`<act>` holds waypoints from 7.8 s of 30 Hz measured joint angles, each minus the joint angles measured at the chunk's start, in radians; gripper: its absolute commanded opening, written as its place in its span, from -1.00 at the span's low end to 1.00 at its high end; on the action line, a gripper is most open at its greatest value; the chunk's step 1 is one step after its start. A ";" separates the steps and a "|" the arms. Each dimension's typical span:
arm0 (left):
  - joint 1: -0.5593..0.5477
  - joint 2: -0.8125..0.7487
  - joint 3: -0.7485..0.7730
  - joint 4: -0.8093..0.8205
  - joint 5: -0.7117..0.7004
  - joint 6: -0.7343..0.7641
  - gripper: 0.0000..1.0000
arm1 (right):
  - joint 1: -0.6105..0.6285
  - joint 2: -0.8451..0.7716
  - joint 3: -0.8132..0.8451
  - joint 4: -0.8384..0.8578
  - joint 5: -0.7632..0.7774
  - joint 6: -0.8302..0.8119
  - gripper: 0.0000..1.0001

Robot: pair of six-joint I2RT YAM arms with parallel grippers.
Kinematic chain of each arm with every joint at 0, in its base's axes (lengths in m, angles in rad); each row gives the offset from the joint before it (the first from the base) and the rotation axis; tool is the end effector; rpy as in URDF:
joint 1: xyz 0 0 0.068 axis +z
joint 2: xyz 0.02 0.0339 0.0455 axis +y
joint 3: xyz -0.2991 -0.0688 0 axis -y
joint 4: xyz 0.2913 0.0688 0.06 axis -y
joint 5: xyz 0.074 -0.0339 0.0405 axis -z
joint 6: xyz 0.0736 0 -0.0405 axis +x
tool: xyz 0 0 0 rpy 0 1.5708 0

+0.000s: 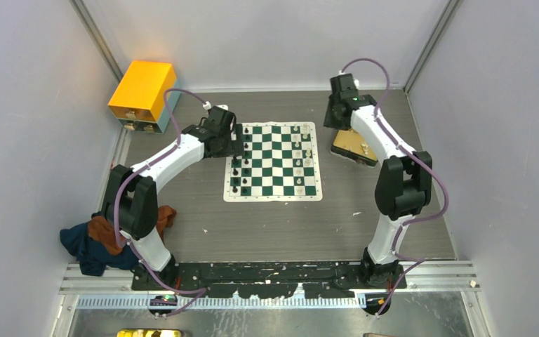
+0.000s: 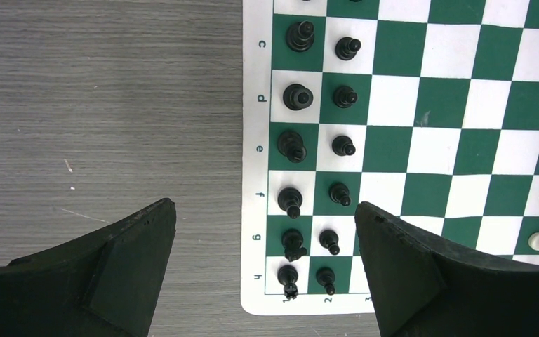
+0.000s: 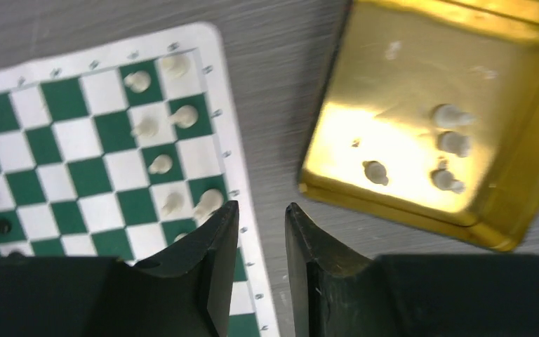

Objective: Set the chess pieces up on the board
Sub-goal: Pick up the chess piece from the storage box, then place the chess piece on the chessboard.

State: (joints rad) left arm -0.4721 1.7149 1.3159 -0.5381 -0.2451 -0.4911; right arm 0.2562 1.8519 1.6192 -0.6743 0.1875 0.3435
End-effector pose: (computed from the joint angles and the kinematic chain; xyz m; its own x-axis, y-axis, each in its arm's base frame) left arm 0.4007 -0.1845 0.2344 -0.7806 -0.1151 -0.6144 -0.0623 0.9923 -0.1068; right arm 0.4779 0.1110 0.2768 -0.7639 0.1419 -0.6296 0.1268 0.9895 0.0693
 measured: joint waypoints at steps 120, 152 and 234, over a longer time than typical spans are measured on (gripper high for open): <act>0.000 0.075 0.049 -0.005 -0.008 0.005 0.99 | -0.335 0.233 0.121 -0.045 -0.035 0.055 -0.99; 0.000 -0.003 -0.013 -0.001 -0.009 0.005 0.99 | 0.036 0.320 0.450 -0.219 -0.044 0.035 -0.99; 0.003 0.013 -0.029 0.006 -0.008 0.003 0.99 | 0.062 0.444 0.365 -0.169 -0.077 0.004 -0.37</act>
State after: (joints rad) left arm -0.4690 1.7283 1.2865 -0.5320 -0.2531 -0.4877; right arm 0.3183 2.2955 1.9842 -0.8433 0.1104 0.3477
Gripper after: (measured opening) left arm 0.994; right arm 0.294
